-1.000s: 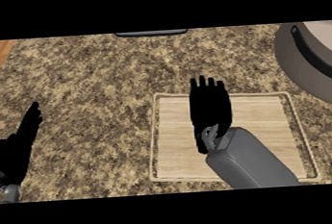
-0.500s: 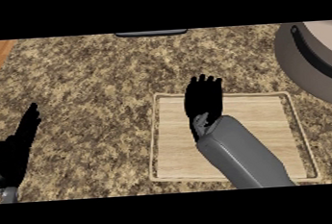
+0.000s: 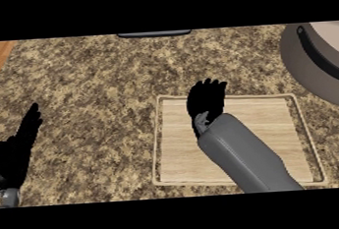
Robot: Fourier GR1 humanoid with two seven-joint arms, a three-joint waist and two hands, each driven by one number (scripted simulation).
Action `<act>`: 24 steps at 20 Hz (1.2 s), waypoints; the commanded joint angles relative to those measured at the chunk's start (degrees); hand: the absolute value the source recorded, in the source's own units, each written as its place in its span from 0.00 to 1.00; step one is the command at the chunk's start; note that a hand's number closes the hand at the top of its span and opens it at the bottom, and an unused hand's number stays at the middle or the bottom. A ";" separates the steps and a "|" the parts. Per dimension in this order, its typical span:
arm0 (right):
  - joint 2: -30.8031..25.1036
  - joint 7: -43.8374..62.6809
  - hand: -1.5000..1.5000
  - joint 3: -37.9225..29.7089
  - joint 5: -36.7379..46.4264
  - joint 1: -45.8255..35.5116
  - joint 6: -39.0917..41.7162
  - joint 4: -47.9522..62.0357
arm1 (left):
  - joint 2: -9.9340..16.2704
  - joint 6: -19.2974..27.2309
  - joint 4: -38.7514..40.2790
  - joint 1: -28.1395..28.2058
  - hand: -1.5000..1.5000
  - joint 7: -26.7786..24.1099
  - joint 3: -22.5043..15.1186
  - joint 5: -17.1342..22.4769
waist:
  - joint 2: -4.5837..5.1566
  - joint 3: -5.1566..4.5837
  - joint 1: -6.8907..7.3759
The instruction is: Pick the sweet potato from the tray and place it in the pot
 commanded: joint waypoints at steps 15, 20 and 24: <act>0.28 -0.77 1.00 -0.50 5.73 3.05 0.50 5.52 | -3.70 -1.60 -0.67 0.39 0.50 1.27 3.21 -3.88 | -0.06 0.02 -0.54; 0.95 -2.99 1.00 -0.65 6.18 0.65 -1.42 7.49 | -4.89 -5.06 -0.12 1.49 0.50 -0.48 5.32 -3.68 | -0.02 0.02 -0.34; 0.98 -3.74 1.00 -2.32 7.46 0.30 -0.19 7.39 | -4.24 -7.20 -0.12 2.35 0.50 -1.85 6.85 -4.22 | -0.02 0.02 -0.27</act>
